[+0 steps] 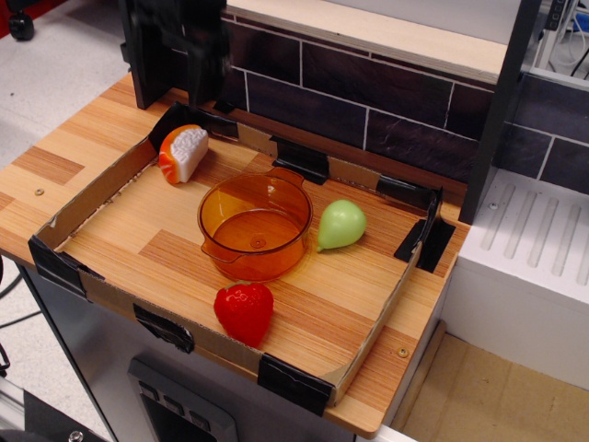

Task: Take sushi out of pot

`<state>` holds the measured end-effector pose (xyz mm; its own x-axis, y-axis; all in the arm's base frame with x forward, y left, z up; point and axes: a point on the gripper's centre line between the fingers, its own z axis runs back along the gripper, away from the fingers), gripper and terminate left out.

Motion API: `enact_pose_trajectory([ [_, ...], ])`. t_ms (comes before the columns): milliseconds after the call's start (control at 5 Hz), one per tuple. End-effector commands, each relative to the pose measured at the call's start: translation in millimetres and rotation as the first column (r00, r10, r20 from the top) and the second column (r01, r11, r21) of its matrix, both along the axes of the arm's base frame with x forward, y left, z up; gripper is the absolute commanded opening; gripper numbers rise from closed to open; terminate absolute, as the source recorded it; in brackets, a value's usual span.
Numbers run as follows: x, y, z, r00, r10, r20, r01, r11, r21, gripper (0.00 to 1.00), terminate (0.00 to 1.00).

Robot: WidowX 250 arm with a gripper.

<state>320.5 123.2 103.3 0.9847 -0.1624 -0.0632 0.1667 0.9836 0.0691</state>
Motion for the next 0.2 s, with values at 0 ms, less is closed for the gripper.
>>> enact_pose_trajectory([
  [0, -18.5, -0.9, 99.4, 0.992, -0.032, 0.121, 0.045, 0.994, -0.102, 1.00, 1.00],
])
